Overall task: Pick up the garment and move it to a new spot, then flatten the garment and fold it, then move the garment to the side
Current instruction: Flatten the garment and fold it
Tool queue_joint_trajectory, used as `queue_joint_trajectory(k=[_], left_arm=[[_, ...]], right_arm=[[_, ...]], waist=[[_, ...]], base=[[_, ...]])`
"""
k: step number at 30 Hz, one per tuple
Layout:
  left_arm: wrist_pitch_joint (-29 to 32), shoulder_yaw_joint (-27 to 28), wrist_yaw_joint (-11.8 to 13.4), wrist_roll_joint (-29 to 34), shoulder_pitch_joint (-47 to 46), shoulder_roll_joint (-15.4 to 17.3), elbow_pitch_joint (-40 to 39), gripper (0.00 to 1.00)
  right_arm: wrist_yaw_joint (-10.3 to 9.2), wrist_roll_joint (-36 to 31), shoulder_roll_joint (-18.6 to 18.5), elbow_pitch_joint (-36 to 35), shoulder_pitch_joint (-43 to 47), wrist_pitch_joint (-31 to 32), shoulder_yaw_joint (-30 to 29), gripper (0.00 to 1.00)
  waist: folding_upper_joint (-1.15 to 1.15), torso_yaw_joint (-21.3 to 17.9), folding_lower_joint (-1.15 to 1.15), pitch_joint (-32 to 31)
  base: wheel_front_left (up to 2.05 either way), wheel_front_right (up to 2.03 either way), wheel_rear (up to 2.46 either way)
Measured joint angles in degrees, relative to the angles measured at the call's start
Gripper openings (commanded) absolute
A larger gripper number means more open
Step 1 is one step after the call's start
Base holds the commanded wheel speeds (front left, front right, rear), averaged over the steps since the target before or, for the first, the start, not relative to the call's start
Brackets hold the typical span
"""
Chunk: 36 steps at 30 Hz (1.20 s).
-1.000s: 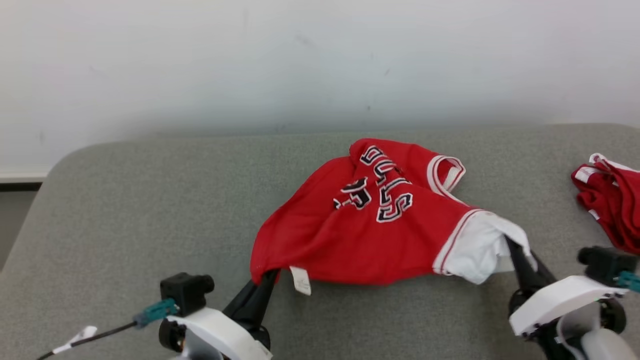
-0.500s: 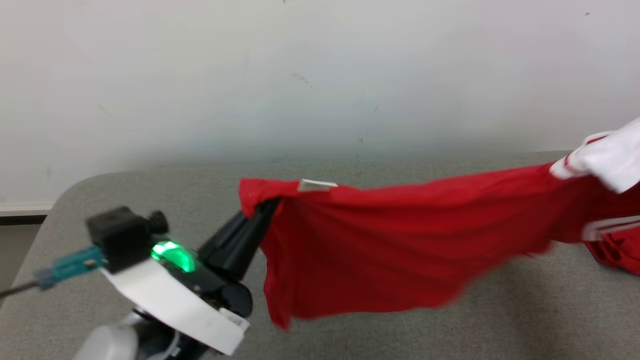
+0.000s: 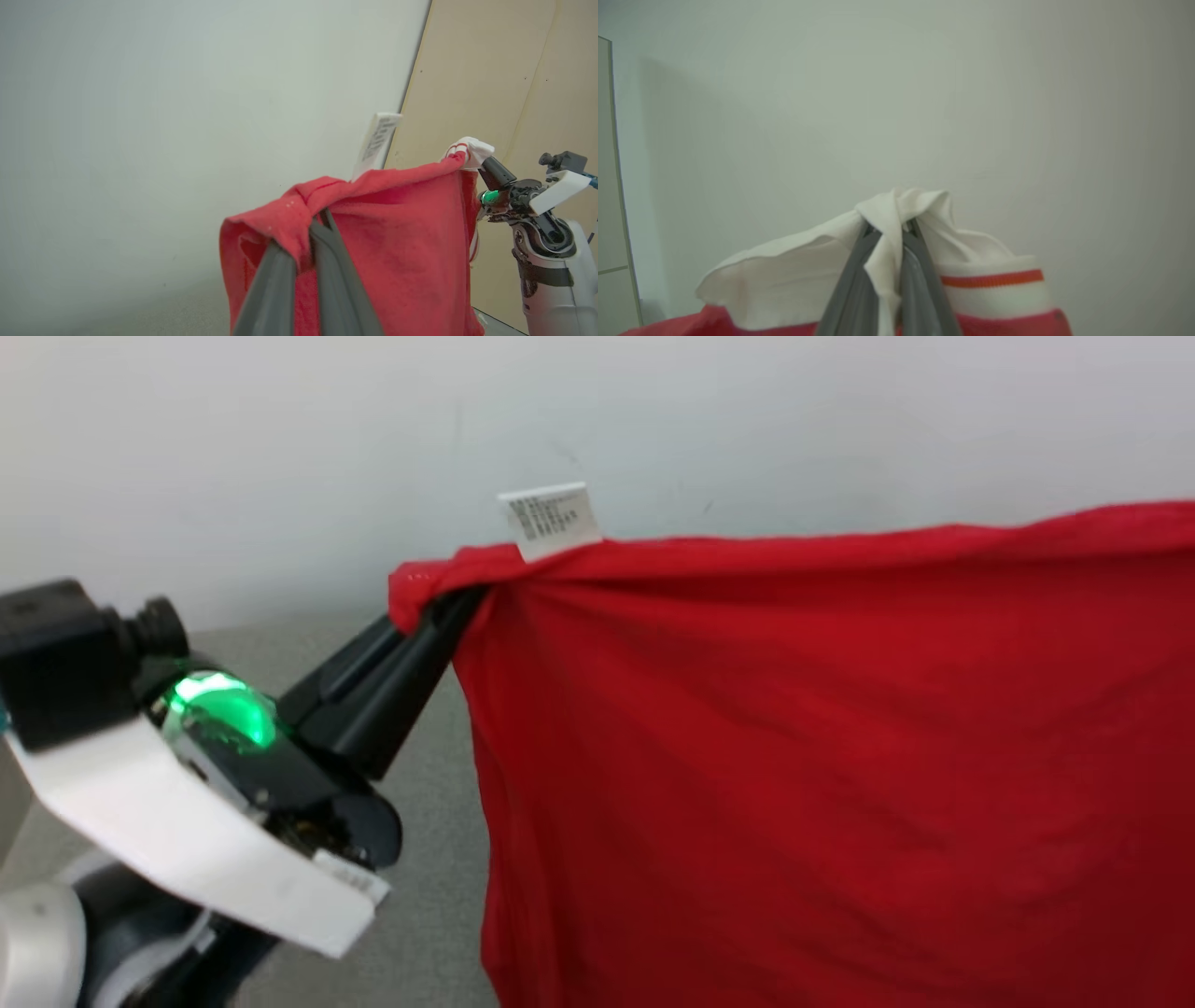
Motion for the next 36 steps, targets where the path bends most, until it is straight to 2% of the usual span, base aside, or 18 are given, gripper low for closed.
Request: queue_joint_trajectory(k=[4,8,11,14,17,24,26,31,36], left_arm=[[2.07,0.24,0.32,-0.34,-5.35,0.55,5.01,0.0],[2.56,0.07,-1.66,0.7,-13.46,1.03,13.4,0.0],[2.53,-0.74,-3.25,2.04,-20.51,0.71,21.16,0.0],[2.34,-1.44,-3.41,3.94,-28.78,-0.1,29.08,0.0],[0.59,-2.21,-4.6,7.13,-38.95,-1.4,37.19,0.0],[-10.1,-3.92,-5.3,16.8,-59.54,-4.72,55.12,0.0],[-14.6,-5.05,-7.36,18.61,-63.9,-5.57,59.23,0.0],[-24.71,-6.95,-9.8,21.06,-67.19,-8.68,69.5,0.0],[-29.83,-9.24,-11.8,20.97,-63.63,-9.65,75.48,0.0]], right_arm=[[0.0,-3.09,1.65,1.64,-4.71,5.09,1.62,0.0],[0.0,-7.78,1.97,6.37,-12.74,6.89,5.8,0.0],[0.0,-11.67,2.3,12.48,-20.34,6.76,9.51,0.0],[0.0,-17.12,2.29,19.91,-30.22,4.6,12.38,0.0],[0.0,-22.71,2.37,28.44,-40.09,0.83,14.51,0.0],[0.01,-32.98,4.63,44.48,-60.93,-11.91,14.44,0.0],[0.01,-34.62,5.28,47.44,-64.8,-15.75,13.97,0.0],[0.0,-34.24,5.81,54.03,-66.58,-22.07,14.34,0.0],[0.01,-31.39,5.81,56.27,-58.74,-24.53,18.12,0.0]], waist=[[0.0,0.13,0.0,3.78],[0.0,0.33,0.01,9.34],[0.0,0.49,0.01,14.03],[0.0,0.69,0.01,18.96],[0.0,0.91,0.02,23.94],[0.0,1.69,0.03,34.34],[0.0,1.91,0.03,36.72],[0.0,2.35,0.03,40.89],[0.0,2.78,0.03,42.18]], base=[[0.0,0.0,0.0],[0.0,0.0,0.0],[0.0,0.0,0.0],[0.0,0.0,0.0],[0.0,0.0,0.0],[0.0,0.0,0.0],[0.0,0.0,0.0],[0.0,0.0,0.0],[0.0,0.0,0.0]])
